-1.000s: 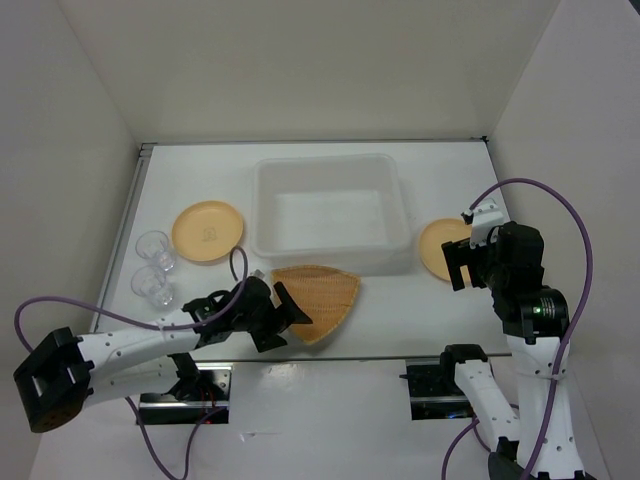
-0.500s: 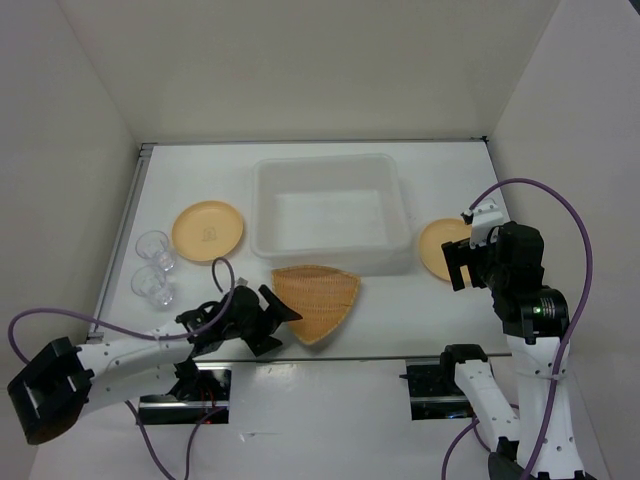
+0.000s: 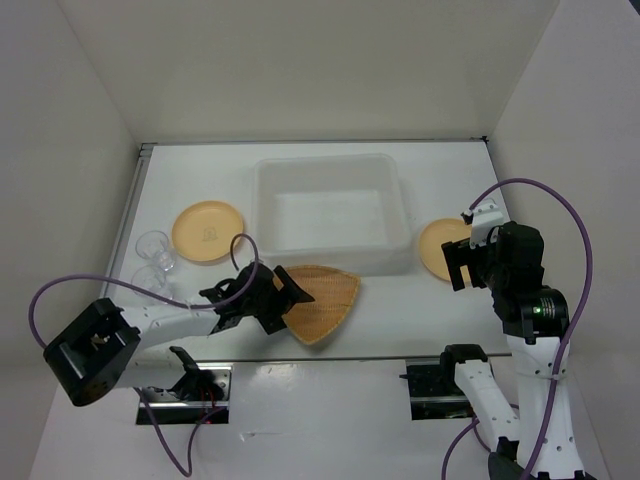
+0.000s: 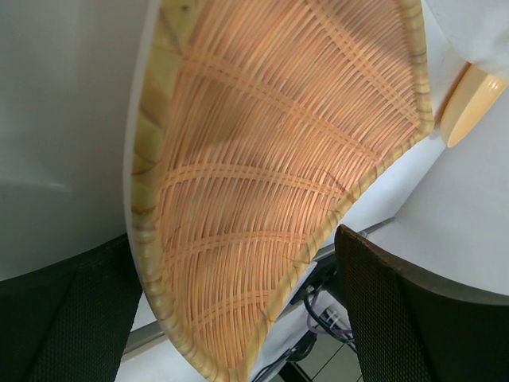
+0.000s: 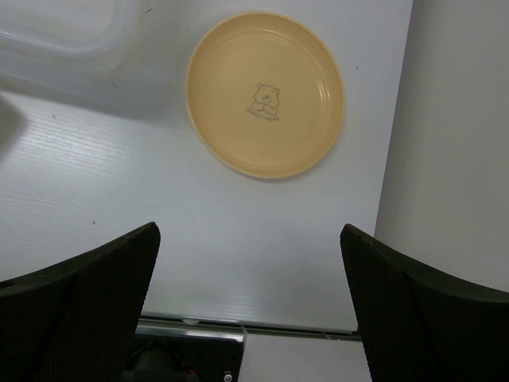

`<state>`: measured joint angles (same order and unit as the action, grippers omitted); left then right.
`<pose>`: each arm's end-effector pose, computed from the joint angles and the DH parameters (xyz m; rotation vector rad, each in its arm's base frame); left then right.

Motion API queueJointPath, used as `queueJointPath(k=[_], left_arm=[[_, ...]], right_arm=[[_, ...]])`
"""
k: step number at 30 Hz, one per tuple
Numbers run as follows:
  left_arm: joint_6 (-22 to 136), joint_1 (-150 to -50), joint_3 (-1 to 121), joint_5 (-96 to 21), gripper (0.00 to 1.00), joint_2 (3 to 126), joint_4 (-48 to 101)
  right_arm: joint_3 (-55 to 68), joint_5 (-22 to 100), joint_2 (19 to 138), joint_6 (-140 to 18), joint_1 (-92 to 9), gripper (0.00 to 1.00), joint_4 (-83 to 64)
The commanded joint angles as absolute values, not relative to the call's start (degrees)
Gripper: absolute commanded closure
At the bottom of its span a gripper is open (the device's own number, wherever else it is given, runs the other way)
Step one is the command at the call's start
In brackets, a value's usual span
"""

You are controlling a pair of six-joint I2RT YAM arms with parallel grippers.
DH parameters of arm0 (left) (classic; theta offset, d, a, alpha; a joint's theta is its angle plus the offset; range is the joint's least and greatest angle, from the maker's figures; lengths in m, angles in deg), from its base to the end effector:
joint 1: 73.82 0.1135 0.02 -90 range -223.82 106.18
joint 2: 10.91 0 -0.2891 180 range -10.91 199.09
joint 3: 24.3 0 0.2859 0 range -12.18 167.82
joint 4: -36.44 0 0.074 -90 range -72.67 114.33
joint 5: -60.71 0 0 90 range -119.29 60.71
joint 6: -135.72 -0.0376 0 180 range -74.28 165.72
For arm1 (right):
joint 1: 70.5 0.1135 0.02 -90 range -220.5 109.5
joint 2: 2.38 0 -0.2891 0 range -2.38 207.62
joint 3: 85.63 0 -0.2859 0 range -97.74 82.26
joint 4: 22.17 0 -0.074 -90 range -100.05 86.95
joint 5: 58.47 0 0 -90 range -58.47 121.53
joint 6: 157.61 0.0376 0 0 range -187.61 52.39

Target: Place the mixed dishes into the plastic bin

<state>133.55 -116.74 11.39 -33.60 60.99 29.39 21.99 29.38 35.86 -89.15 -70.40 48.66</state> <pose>0.1753 -0.1669 0.1430 -0.9759 2.4744 -1.0864 0.1190 -0.0012 0.3862 -0.3965 2.1862 -0.2484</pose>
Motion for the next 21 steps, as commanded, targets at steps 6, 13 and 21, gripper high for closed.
queueJointPath(k=[6,13,21], left_arm=[[130.1,-116.5,10.9,-34.1,0.13,64.9,26.4],[128.9,-116.5,10.9,-37.7,1.0,66.0,23.2],[114.1,-121.1,25.8,-45.8,1.0,57.4,0.9]], right_arm=[[22.5,29.4,36.0,-88.9,-70.6,0.02,47.2],[22.5,29.4,36.0,-88.9,-70.6,0.02,47.2],[22.5,28.9,36.0,-88.9,-70.6,0.02,46.6]])
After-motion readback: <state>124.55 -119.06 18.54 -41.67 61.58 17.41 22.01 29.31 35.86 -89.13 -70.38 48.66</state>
